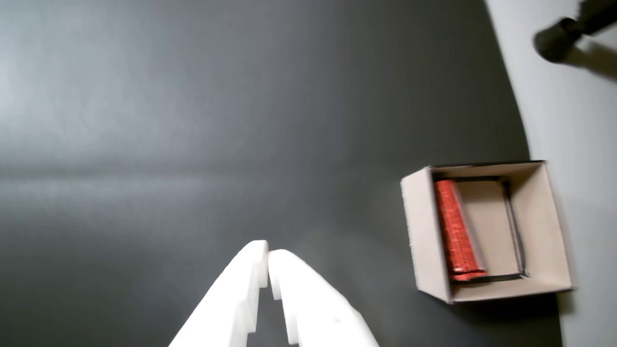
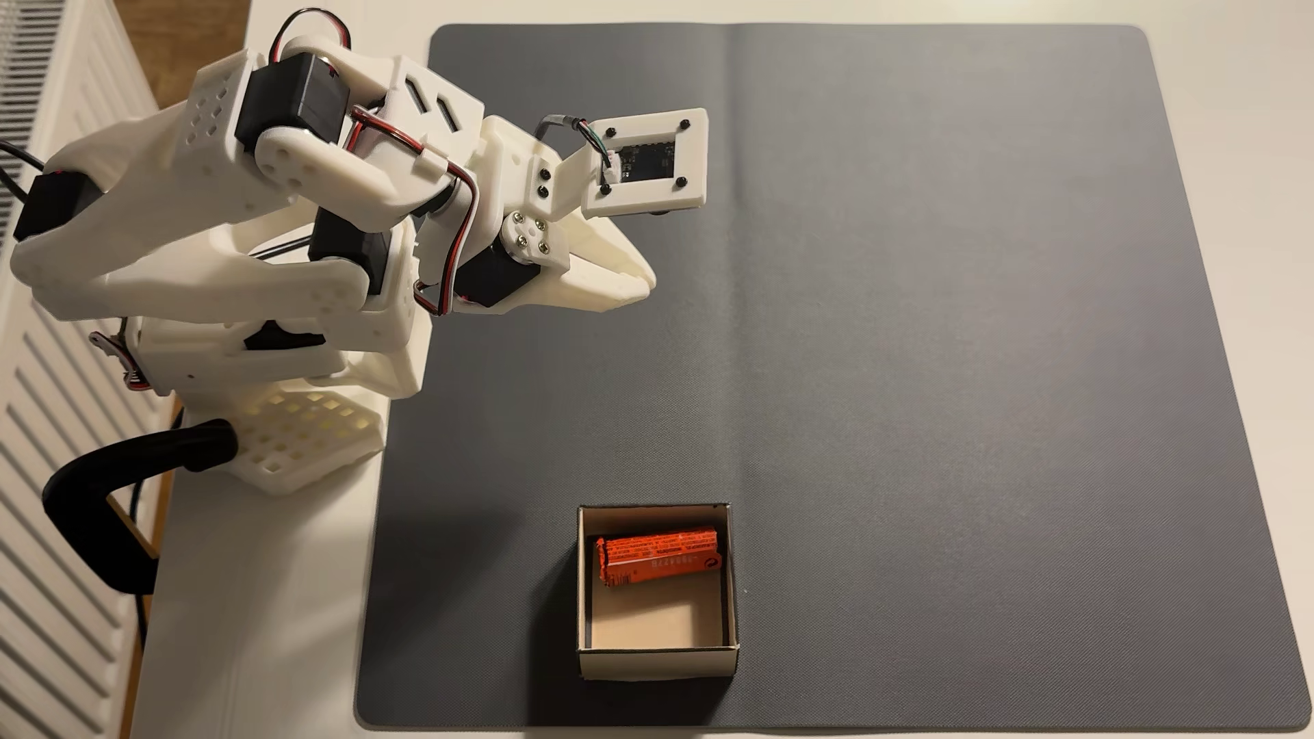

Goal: Pick the red object and place it in the box

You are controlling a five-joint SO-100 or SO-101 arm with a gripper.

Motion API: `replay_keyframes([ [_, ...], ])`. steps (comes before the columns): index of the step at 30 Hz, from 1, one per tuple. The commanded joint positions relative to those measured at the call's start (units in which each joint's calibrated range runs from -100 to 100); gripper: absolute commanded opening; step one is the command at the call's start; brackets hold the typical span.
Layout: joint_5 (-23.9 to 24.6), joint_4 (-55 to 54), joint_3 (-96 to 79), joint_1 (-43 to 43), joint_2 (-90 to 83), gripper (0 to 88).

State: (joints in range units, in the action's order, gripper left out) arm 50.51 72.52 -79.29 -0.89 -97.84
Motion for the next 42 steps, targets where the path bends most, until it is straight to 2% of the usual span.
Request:
replay_keyframes([
  [1,0.0,-1.0,-1.1,0.1,-0.4,0.7],
  [14,0.4,-4.6,-16.9,0.8,-0.4,1.1],
  [23,0.4,-7.4,-20.7,0.8,-0.3,1.1],
  [29,0.4,-6.5,-20.7,0.8,0.3,1.1],
  [37,0.5,2.6,-20.6,0.7,-0.3,1.1],
  [42,0.1,2.9,-20.6,0.5,-0.3,1.2],
])
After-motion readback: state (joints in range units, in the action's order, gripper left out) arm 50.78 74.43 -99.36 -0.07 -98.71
